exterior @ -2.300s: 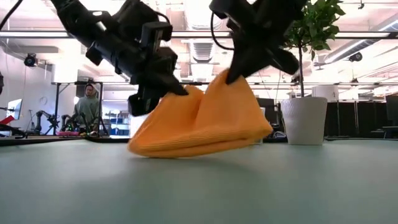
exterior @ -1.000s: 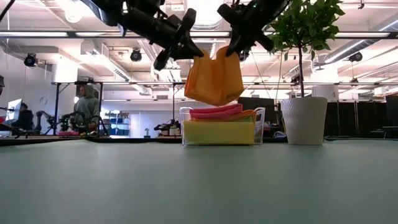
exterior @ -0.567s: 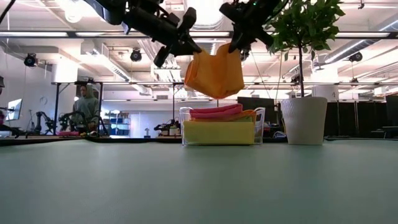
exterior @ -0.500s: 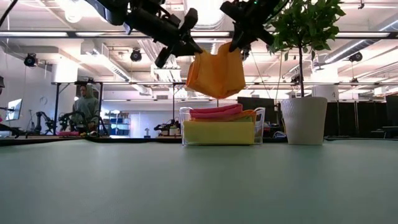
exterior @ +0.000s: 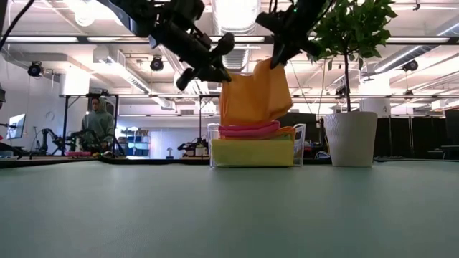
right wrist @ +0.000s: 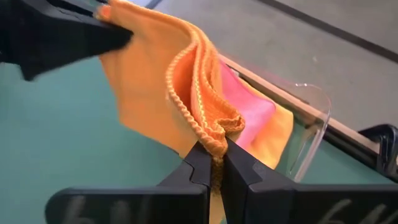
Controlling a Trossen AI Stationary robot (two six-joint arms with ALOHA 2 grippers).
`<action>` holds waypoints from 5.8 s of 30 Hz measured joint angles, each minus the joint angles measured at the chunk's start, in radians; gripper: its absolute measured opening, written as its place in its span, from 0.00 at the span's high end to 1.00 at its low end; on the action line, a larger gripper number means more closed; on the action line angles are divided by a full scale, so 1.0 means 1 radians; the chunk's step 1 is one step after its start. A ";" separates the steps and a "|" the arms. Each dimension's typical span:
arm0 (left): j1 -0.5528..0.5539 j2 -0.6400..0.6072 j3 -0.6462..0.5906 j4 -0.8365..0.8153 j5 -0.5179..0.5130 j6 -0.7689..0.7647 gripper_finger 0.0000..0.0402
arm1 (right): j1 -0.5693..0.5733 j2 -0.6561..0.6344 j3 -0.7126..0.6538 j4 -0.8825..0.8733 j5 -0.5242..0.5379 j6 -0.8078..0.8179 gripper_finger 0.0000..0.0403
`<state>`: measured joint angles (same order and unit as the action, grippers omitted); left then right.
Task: Fold microfiber towels
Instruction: Put the folded orange towel into the transparent bin
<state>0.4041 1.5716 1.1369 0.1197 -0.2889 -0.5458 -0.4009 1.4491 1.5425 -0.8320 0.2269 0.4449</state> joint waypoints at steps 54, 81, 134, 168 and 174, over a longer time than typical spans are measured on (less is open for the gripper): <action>0.032 0.076 -0.003 -0.027 0.023 -0.044 0.98 | -0.084 0.191 0.058 -0.127 0.116 -0.127 0.98; 0.110 0.149 -0.003 0.039 -0.009 0.164 0.97 | -0.134 0.284 0.058 -0.022 0.194 -0.150 0.98; 0.031 -0.384 -0.292 -0.184 -0.006 0.289 0.68 | -0.006 0.269 0.116 -0.067 0.023 -0.162 0.86; 0.026 -0.383 -0.292 -0.180 -0.007 0.290 0.68 | 0.183 -0.060 -0.327 0.185 0.159 -0.102 0.94; 0.025 -0.383 -0.292 -0.180 -0.007 0.291 0.68 | 0.115 -0.020 -0.385 0.512 0.089 -0.176 0.94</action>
<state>0.4290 1.1889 0.8448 -0.0605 -0.2961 -0.2551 -0.2863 1.4292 1.1572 -0.3199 0.3162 0.2689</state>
